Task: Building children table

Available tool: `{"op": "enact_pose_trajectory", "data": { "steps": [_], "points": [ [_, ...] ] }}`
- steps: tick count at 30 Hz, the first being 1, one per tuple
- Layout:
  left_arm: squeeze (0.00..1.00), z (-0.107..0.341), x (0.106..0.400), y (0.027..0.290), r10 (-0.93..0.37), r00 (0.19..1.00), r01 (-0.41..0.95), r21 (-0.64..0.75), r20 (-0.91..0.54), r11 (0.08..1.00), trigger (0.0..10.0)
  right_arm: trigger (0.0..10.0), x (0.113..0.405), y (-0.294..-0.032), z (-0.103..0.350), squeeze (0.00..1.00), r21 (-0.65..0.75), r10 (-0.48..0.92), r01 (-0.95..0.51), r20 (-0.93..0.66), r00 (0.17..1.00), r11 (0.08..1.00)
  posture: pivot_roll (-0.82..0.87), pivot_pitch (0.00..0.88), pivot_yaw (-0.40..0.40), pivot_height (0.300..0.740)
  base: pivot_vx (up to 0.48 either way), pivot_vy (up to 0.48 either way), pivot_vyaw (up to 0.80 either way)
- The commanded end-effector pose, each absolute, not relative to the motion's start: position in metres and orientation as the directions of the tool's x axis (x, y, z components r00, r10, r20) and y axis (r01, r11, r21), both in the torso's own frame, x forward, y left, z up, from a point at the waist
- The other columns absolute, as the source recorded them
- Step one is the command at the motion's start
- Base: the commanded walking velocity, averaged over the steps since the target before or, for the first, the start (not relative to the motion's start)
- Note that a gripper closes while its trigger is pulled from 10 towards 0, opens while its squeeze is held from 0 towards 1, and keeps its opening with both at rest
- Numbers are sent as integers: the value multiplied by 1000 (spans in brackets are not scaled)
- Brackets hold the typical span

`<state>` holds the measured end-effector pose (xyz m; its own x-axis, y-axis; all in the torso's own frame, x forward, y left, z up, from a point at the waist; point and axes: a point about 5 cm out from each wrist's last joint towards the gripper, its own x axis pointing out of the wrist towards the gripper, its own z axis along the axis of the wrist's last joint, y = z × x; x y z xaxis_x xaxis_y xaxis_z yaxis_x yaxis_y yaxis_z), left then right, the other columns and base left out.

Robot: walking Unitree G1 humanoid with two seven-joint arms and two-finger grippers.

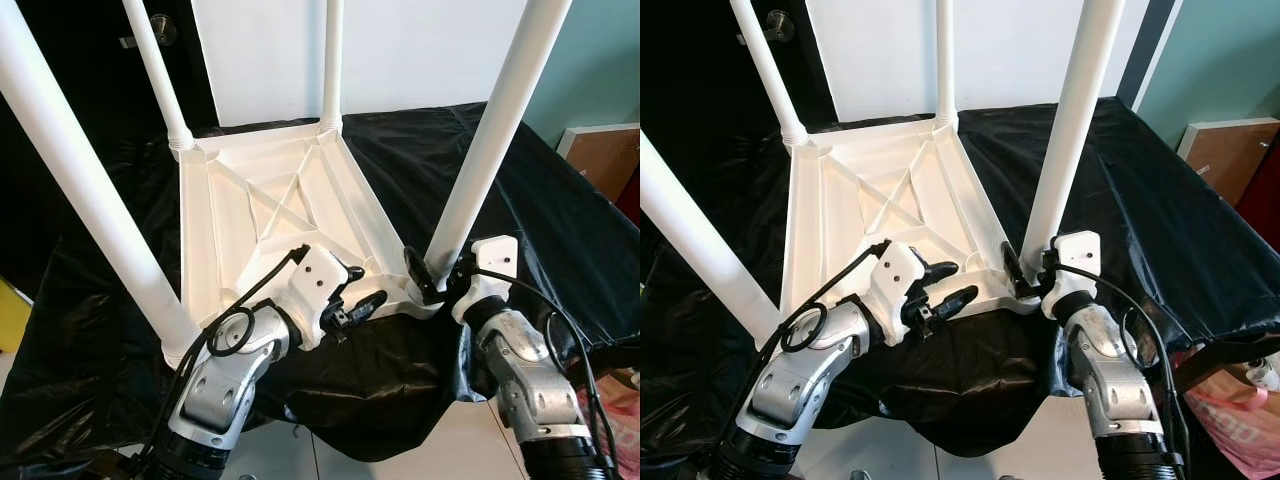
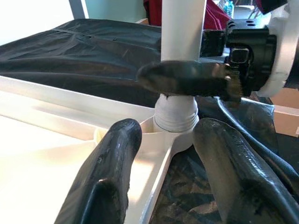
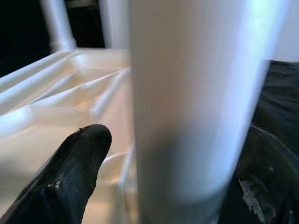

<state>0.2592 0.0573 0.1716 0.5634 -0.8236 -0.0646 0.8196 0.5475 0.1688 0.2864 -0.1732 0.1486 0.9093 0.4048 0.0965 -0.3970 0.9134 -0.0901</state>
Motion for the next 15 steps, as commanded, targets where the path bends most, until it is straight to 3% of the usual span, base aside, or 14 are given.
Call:
{"op": "enact_pose_trajectory", "data": {
  "steps": [1, 14, 15],
  "points": [
    [0, 174, 262, 59, -804, 591, 800, 176, -60, 574, 10000, 10000, 287, -179, 144, 0, -81, 476, -471, 59, 877, 878, -124, 50, -8, 740, 0, 0, 0],
    [0, 175, 262, 58, -806, 588, 801, 178, -61, 571, 10000, 10000, 307, -183, 138, 0, -135, 567, -563, -10, 824, 815, -103, 49, 0, 740, 0, 0, 0],
    [0, 175, 261, 58, -807, 587, 802, 178, -62, 570, 10000, 4706, 311, -181, 138, 0, -139, 580, -576, -16, 815, 806, -102, 49, -1, 740, 0, 0, 0]
  ]
}}
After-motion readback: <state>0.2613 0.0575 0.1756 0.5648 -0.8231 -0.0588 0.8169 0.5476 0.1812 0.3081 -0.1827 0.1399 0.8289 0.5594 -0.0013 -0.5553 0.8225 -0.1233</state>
